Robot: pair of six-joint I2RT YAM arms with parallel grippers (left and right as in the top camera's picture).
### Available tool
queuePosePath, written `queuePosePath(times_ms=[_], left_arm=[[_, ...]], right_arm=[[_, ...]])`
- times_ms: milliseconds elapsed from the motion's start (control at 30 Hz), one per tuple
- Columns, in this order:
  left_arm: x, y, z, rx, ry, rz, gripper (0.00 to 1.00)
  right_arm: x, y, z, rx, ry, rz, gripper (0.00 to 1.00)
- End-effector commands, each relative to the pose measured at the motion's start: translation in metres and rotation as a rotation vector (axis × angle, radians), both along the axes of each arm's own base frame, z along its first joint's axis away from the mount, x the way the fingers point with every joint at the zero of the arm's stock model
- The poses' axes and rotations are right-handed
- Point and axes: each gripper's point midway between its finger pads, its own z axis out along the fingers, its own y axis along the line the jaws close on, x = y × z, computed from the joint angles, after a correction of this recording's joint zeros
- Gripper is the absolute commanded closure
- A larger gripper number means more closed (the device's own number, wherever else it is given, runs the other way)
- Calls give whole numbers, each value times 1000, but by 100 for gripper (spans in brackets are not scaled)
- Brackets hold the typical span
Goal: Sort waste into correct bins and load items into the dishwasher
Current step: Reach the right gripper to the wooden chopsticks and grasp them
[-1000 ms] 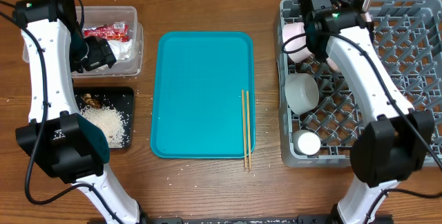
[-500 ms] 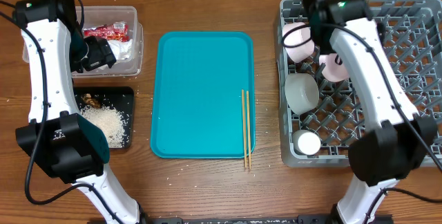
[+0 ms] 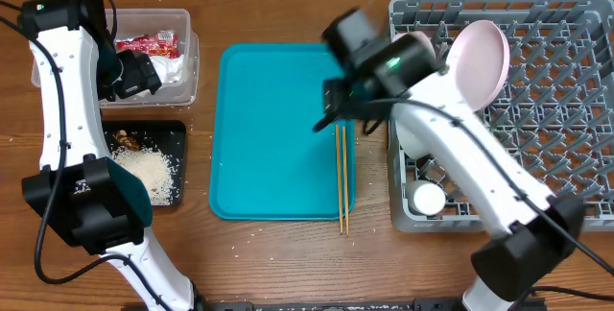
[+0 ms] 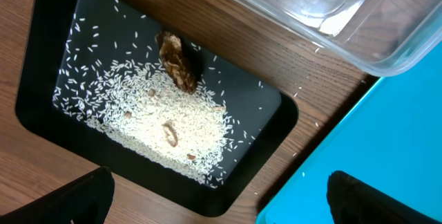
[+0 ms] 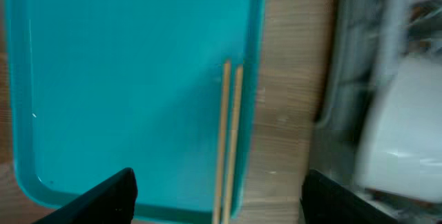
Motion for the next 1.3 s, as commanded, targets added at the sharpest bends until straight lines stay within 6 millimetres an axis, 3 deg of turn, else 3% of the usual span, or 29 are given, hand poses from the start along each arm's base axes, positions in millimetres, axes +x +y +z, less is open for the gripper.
queuePosePath(times_ms=[0,133,300,833,1000,1167,1233,1267], left_arm=[[0,1,8,14,-24,12,0],[0,1,8,14,-24,12,0],[0,1,8,14,-24,12,0],[0,1,8,14,-24,12,0],[0,1,8,14,-24,12,0],[0,1,8,15,-23,12,0],[0,1,8,15,-23,12,0],[0,1,8,14,-24,12,0]], right_arm=[[-31,16,-51,30,130,-54,24],[-46,26,-86,33,148,-26,29],[-59,18,-117,15,181,-66,30],[-61,17,-156,8,194,-74,37],[-67,13,-179,-33,253,-96,39],[-74,15,-187,-25,295,-93,40],[-75,19,-186,-8,304,-90,51],[-76,20,-186,-1,310,-88,65]])
